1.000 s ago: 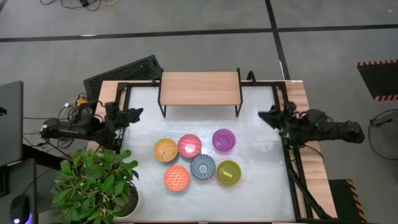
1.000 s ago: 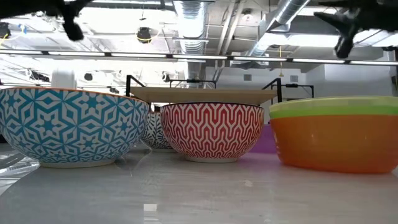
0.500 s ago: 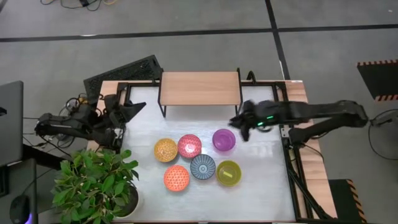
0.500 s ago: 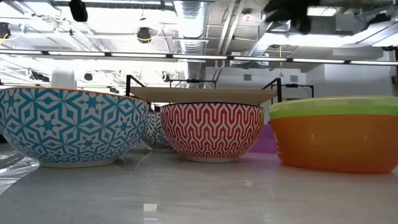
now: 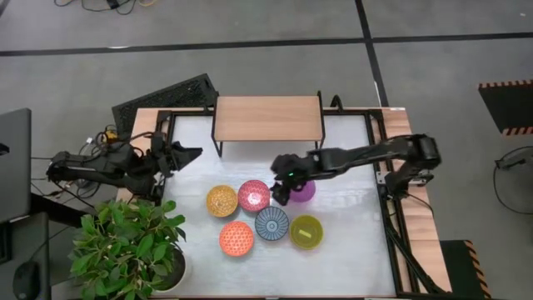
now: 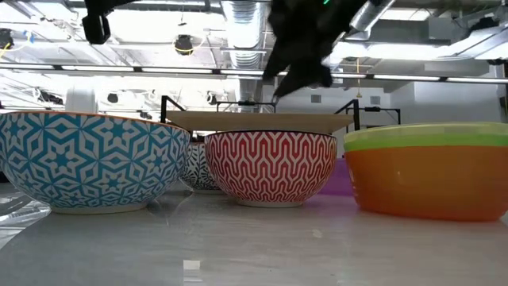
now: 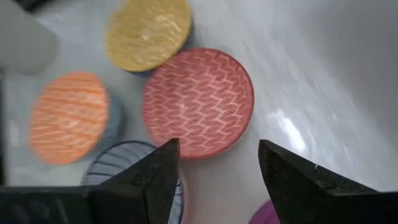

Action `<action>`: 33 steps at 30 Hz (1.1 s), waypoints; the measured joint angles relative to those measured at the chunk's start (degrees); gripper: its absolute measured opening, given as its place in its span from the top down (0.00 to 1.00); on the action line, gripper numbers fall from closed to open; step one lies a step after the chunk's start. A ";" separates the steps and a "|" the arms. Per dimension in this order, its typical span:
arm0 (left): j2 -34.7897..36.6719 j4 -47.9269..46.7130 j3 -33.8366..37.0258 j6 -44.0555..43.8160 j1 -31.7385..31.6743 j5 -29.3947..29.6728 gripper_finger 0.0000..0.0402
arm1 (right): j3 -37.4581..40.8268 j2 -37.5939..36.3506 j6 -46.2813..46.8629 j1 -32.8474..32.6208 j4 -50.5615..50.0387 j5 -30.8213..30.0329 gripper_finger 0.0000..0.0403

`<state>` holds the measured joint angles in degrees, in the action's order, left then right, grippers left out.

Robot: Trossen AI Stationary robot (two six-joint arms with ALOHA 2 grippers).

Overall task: Place and stack bowls onto a shelf
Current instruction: Put the red patterned bowl on the shelf

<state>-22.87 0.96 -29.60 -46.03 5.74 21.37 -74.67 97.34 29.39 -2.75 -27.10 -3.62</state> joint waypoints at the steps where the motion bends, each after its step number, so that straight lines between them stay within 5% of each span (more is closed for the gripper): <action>1: 0.02 -0.77 -0.01 -0.35 0.00 0.04 0.66 | -0.95 1.91 -0.07 0.15 -0.02 -0.52 0.40; 15: 0.02 -4.28 -0.03 -1.32 0.00 -4.64 0.66 | -10.59 17.04 -3.82 2.62 -0.70 -2.74 0.40; 33: 0.02 -5.94 -0.05 -1.32 0.00 -4.59 0.66 | -10.67 18.32 -8.41 4.49 -2.57 -1.34 0.55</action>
<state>-22.85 -4.97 -29.65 -47.35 5.74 16.78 -85.34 115.66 20.97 1.74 -29.67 -4.96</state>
